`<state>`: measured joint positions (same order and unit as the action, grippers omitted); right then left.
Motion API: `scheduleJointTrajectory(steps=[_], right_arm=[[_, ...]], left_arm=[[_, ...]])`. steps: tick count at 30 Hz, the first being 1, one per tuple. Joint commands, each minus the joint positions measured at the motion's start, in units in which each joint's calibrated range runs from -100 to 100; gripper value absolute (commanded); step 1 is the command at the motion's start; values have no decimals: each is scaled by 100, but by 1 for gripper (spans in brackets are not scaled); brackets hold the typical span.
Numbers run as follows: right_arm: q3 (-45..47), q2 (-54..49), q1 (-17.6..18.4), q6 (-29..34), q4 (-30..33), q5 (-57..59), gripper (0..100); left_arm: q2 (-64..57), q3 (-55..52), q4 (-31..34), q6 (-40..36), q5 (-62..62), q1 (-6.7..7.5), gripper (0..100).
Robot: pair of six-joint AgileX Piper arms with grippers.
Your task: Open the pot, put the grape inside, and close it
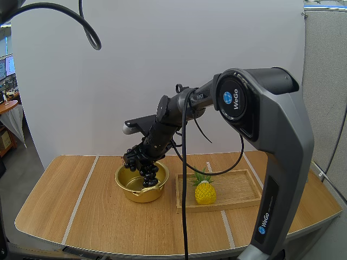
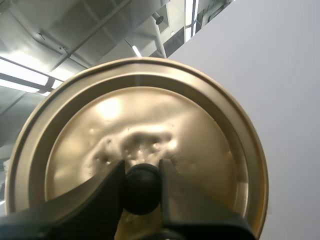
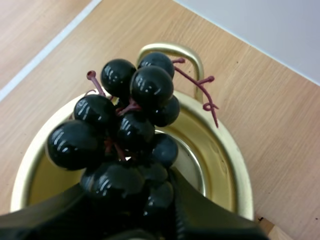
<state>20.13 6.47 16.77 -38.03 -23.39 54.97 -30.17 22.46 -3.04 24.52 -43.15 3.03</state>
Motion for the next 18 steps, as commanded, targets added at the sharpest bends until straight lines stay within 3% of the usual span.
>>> scheduleJointTrajectory(steps=[1, 18], right_arm=[[-46, 58, 13, -2, 16, -42, 0], [-46, 726, 19, -2, 16, -31, 0]], left_arm=[[-34, 47, 62, -51, 142, 27, 0], [-34, 47, 62, -51, 142, 27, 0]])
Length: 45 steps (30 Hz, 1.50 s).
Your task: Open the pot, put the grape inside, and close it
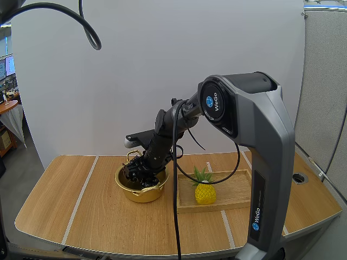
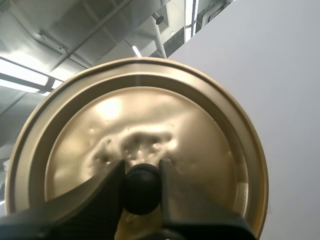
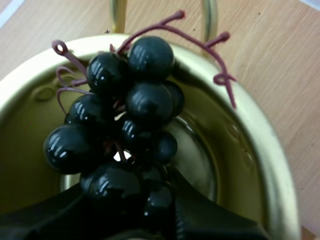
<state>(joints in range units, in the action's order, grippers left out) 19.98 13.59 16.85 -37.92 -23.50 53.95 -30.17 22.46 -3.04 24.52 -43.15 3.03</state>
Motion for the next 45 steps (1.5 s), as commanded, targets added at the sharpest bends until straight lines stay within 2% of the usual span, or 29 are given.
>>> scheduleJointTrajectory(steps=[1, 7, 8, 9, 10, 12, 13, 21, 29, 45], right_arm=[[-31, 42, 11, -13, 27, 51, 0], [-31, 42, 11, -13, 105, 110, 0], [-31, 42, 11, -13, 119, 146, 5], [-31, 42, 11, -13, 127, 189, 20], [-31, 42, 11, -13, 141, 225, 44], [-31, 31, 11, 48, 149, 283, 83], [-31, 12, 11, 82, 154, 279, 99], [-31, -539, 11, 114, 125, 304, 100], [-31, -1685, 11, 238, 157, 617, 100], [-31, -4658, 11, 550, 172, 2593, 100]], left_arm=[[-34, 47, 62, -51, 142, 27, 0], [-34, 47, 62, -51, 142, 27, 0], [-34, 47, 62, -51, 142, 27, 0], [-34, 47, 62, -51, 142, 27, 0], [-34, 47, 62, -51, 142, 27, 0], [-34, 47, 62, -51, 142, 27, 0], [-34, 47, 62, -51, 142, 27, 0], [-34, 47, 62, -51, 142, 27, 0], [-34, 47, 62, -51, 142, 27, 0], [-34, 47, 62, -51, 142, 27, 0]])
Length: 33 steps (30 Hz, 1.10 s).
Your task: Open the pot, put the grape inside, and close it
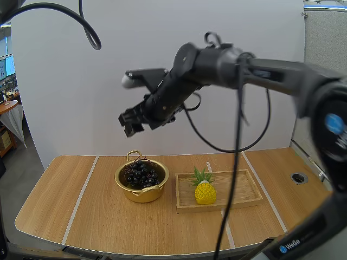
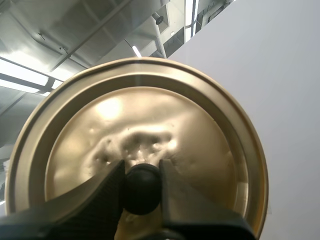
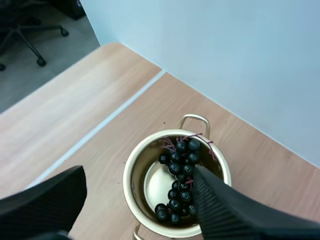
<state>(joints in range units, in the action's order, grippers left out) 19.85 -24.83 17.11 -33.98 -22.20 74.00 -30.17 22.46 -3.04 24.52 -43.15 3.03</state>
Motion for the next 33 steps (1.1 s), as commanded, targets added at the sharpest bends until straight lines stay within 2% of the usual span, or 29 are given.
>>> scheduleJointTrajectory(steps=[1, 11, 21, 33], right_arm=[[-18, -1031, -15, 157, 41, 718, 100], [288, -3031, -15, 584, 525, 1578, 100], [1879, -4845, -15, 951, 1272, 2026, 100], [3448, -6326, -23, 1211, 1618, 2585, 100]], left_arm=[[-34, 47, 62, -51, 142, 27, 0], [-34, 47, 62, -51, 142, 27, 0], [-34, 47, 62, -51, 142, 27, 0], [-34, 47, 62, -51, 142, 27, 0]])
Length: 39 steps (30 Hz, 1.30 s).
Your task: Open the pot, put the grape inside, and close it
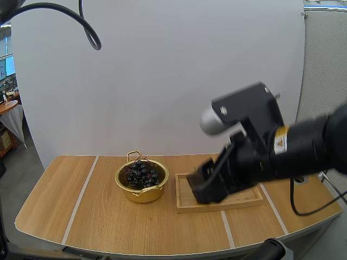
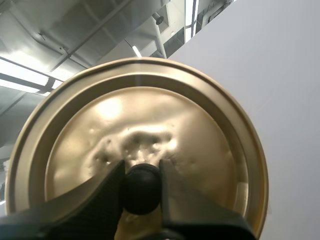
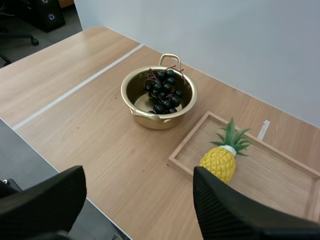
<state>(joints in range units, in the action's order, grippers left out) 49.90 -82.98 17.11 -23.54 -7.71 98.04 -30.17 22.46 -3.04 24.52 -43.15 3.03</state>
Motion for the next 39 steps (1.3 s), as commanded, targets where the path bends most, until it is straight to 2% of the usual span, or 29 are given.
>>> scheduleJointTrajectory(steps=[1, 8, 9, 11, 13, 14, 39], right_arm=[[484, -591, -43, 187, 208, 181, 100], [533, -861, -91, 374, 451, 196, 100], [533, -861, -91, 374, 451, 196, 95], [548, -861, -91, 374, 439, 196, 59], [548, -861, -91, 374, 415, 196, 15], [548, -861, -91, 374, 415, 196, 0], [548, -861, -91, 382, 415, 196, 0]], left_arm=[[-34, 47, 62, -51, 142, 27, 0], [-34, 47, 62, -51, 142, 27, 0], [-34, 47, 62, -51, 142, 27, 0], [-34, 47, 62, -51, 142, 27, 0], [-34, 47, 62, -51, 142, 27, 0], [-34, 47, 62, -51, 142, 27, 0], [-34, 47, 45, -51, 138, 27, 0]])
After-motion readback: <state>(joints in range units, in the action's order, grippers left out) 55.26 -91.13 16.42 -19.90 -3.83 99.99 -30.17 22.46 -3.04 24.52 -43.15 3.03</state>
